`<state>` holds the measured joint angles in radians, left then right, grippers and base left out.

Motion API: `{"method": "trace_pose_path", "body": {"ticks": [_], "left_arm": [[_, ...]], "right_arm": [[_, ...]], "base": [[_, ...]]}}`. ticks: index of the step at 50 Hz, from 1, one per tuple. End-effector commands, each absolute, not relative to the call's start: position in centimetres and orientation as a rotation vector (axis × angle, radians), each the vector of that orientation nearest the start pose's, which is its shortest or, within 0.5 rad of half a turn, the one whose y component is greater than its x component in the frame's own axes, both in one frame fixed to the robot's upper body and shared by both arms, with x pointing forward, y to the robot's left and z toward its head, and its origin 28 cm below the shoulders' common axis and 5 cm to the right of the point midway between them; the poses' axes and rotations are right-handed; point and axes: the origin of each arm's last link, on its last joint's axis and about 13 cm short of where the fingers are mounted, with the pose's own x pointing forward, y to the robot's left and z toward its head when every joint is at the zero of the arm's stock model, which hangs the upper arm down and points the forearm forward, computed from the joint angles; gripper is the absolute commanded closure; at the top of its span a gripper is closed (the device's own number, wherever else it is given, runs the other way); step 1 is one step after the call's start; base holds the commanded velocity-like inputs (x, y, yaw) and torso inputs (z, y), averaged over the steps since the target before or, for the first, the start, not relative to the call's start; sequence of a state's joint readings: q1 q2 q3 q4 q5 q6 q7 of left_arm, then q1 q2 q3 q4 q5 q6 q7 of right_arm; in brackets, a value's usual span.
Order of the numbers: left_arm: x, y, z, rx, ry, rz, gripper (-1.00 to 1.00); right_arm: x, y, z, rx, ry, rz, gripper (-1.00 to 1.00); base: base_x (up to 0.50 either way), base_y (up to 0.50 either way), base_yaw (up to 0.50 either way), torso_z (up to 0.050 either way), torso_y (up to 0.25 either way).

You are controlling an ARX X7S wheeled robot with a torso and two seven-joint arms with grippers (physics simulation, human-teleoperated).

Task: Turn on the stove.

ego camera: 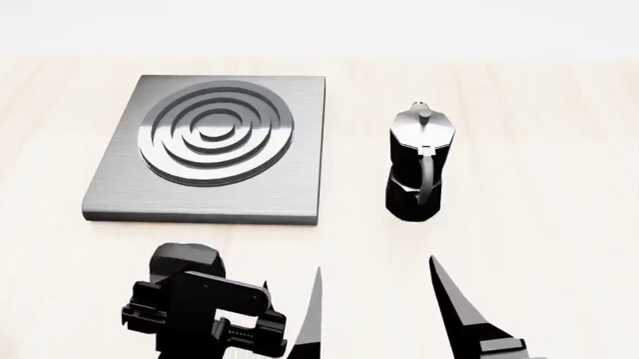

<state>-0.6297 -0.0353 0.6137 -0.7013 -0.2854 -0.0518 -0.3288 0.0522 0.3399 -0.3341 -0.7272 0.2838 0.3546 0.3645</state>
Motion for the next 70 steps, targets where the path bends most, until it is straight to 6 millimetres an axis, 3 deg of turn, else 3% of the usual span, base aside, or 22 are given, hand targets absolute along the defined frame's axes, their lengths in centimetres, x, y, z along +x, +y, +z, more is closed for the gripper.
{"method": "trace_pose_path", "body": {"ticks": [1, 46, 55, 70], "left_arm": [[33.0, 13.4, 2.4, 0.185, 0.161, -0.114, -1.0], [32.8, 13.4, 2.3, 0.192, 0.169, -0.122, -1.0], [30.7, 13.1, 3.5, 0.169, 0.128, -0.156, -1.0], [25.5, 13.6, 6.5, 0.106, 0.043, -0.215, -1.0]], "right_arm": [[18.0, -7.6, 13.3, 0.015, -0.293, 0.16, -1.0], [18.0, -7.5, 13.4, 0.013, -0.293, 0.167, -1.0], [18.0, -7.4, 13.3, 0.011, -0.291, 0.171, -1.0], [17.8, -7.6, 13.7, 0.015, -0.3, 0.164, -1.0]], "base": [[0.0, 0.0, 0.0, 0.0, 0.0], [0.0, 0.0, 0.0, 0.0, 0.0], [0.0, 0.0, 0.0, 0.0, 0.0], [0.0, 0.0, 0.0, 0.0, 0.0]]}}
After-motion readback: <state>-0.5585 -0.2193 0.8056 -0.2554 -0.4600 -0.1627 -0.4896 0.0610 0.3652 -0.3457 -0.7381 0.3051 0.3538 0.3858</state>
